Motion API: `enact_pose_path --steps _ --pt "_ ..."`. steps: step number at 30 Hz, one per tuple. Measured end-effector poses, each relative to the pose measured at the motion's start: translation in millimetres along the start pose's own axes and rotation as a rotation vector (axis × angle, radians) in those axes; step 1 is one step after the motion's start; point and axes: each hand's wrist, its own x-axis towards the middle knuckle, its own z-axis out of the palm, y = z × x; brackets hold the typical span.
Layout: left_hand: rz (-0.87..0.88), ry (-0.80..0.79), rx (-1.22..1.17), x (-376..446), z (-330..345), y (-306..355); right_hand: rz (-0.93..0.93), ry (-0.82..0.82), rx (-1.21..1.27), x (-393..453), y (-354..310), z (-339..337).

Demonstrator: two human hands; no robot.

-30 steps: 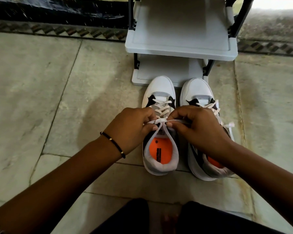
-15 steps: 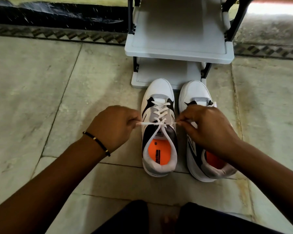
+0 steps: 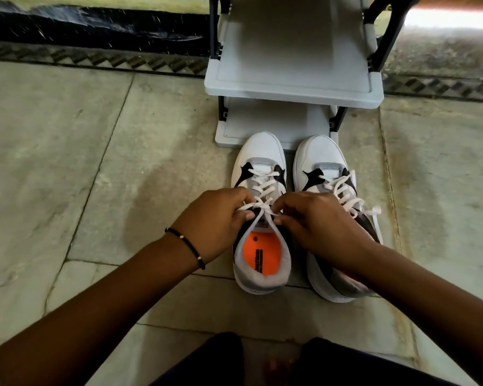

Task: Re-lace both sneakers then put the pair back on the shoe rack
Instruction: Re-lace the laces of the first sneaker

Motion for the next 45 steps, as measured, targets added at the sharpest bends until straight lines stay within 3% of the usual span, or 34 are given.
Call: enact_pose_path --steps 9,23,33,36,39,45 --pt "0.049 0.094 0.131 -0.3 -0.4 -17.0 -0.05 0.049 -0.141 3.8 8.7 -2.5" --pt "0.118 0.164 0.167 -4.5 -5.5 -26.1 -0.079 0.091 -0.109 0.7 2.8 -9.8" --pt "0.142 0.183 0.087 -10.1 7.4 -41.1 0.014 -0.012 -0.169 -3.7 12.3 -2.7" --pt "0.128 0.218 -0.039 -12.9 12.5 -41.2 0.176 -0.074 -0.013 -2.6 8.3 -9.9" --pt "0.069 0.263 -0.237 -18.5 14.9 -33.1 0.355 -0.134 0.408 -1.1 4.1 -20.5" --pt "-0.177 0.26 -0.988 -6.7 21.1 -11.3 0.393 0.089 1.269 10.3 -11.5 -11.3"
